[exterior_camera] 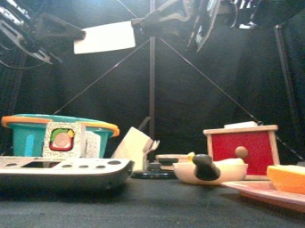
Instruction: Cut sushi roll
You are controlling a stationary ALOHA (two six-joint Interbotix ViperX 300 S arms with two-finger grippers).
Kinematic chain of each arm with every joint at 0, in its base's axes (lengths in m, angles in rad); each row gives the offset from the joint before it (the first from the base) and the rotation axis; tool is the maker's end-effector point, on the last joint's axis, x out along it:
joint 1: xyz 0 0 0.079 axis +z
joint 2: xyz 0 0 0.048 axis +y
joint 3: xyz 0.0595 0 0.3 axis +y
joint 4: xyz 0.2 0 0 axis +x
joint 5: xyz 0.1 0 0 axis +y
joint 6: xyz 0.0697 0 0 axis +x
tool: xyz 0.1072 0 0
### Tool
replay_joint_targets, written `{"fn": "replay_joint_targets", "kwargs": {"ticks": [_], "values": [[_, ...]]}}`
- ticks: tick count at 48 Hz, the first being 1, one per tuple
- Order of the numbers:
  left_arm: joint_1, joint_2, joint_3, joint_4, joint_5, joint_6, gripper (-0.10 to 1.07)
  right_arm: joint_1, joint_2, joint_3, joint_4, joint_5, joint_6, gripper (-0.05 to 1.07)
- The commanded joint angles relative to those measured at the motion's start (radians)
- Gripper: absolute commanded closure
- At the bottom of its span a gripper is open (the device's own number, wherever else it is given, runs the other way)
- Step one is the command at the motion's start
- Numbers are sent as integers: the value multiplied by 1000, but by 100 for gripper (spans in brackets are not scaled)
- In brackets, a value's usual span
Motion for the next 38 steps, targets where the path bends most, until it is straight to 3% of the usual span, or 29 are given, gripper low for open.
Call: {"fn": "replay_joint_targets", "kwargs": {"ticks": [1, 18, 27, 38], "values": [[2, 14, -29, -6, -15, -2, 59, -14, 8, -57, 46, 41, 0, 60], [-14, 100, -23, -43, -17, 0, 59, -40, 32, -74, 156, 199, -2, 60], [-20, 101, -3, -63, -35, -2, 59, -38, 84, -74, 129, 206, -3, 60], [-52, 135, 48, -166, -54, 2, 59, -32, 153, -92, 63, 212, -2, 60]]}}
